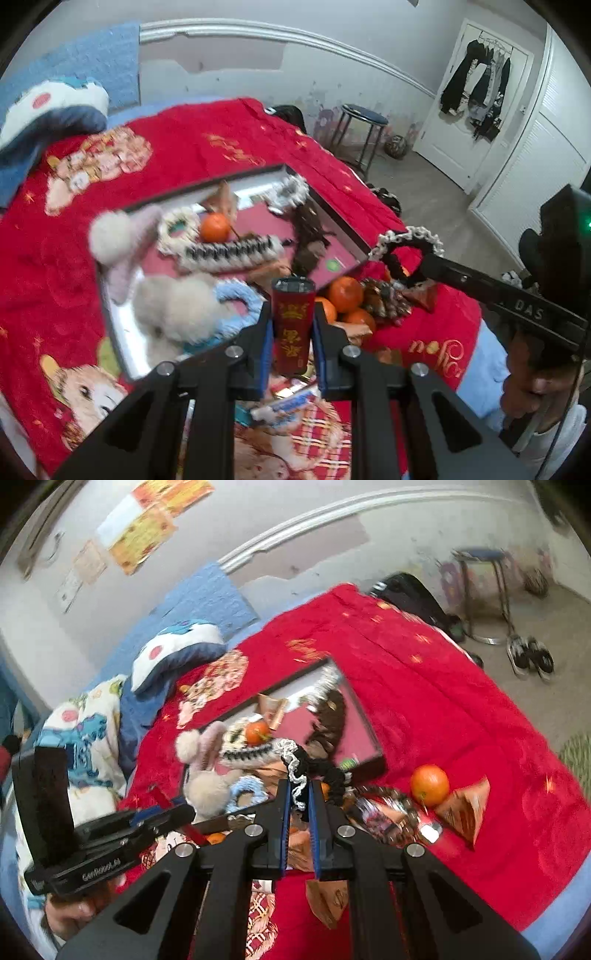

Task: Organize objects
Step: 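Lift the scrunchie with the right gripper while the left lifts the red tube, then carry the scrunchie and red tube over the tray with both grippers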

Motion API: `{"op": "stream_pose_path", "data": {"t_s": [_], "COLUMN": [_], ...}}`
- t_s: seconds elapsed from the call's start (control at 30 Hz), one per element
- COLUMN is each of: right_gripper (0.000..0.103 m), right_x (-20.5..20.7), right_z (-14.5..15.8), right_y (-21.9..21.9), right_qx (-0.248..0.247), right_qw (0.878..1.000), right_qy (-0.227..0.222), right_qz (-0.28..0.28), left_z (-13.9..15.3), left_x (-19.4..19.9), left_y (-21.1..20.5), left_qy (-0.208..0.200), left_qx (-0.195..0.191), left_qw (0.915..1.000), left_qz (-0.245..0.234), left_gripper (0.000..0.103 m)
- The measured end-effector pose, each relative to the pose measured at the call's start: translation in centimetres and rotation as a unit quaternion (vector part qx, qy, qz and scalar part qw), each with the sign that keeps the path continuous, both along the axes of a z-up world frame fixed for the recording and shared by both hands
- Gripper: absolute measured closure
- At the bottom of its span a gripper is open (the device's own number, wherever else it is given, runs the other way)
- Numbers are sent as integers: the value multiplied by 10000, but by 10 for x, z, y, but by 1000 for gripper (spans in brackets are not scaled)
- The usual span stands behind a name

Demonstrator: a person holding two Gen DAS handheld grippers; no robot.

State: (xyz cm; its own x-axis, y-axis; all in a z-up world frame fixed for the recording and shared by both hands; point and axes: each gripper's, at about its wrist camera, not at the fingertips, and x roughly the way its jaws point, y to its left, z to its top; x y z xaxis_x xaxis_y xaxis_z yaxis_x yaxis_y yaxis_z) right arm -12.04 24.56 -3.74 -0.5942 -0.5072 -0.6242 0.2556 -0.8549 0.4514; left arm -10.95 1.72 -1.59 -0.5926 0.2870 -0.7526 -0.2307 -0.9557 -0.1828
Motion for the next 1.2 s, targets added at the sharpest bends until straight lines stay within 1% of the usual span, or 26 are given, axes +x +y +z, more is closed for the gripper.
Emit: {"op": "stream_pose_path", "data": {"t_s": [0.07,0.2,0.27,0.33,0.53,0.67,0.73,0.83,0.93,1.07,1.2], "right_gripper": [95,95,95,95,95,95,95,95,95,95,95], "right_x": [-1,-12,-20,-29,-57,-75,-87,-100,-113,-133,-146], "right_z": [8,20,24,27,34,34,32,28,26,25,23], "right_y": [-6,-22,-28,-33,-42,-48,-52,-53,-55,-54,-51], "right_qx": [32,158,145,81,2,-49,-4,-100,13,43,83], "right_qw": [9999,9993,9990,9989,9984,9980,9978,9976,9977,9982,9986], "right_qy": [82,218,262,265,287,238,201,126,146,148,169], "right_qz": [115,248,320,369,478,586,627,674,658,572,499], "left_z": [6,19,27,33,45,48,47,43,33,22,10], "left_x": [-4,-17,-24,-35,-65,-88,-101,-119,-134,-146,-154], "left_y": [-6,-9,-10,-10,-7,-5,-6,-6,-3,2,6], "left_qy": [-2,77,157,166,273,317,297,237,141,68,8], "left_qx": [66,-25,52,139,152,207,182,162,57,49,-156], "left_qw": [10000,10000,9999,9998,9995,9993,9994,9995,9998,10000,9998], "left_qz": [37,40,-17,-19,-30,14,56,124,107,19,-111], "left_gripper": [84,84,84,84,84,84,84,84,84,84,84]}}
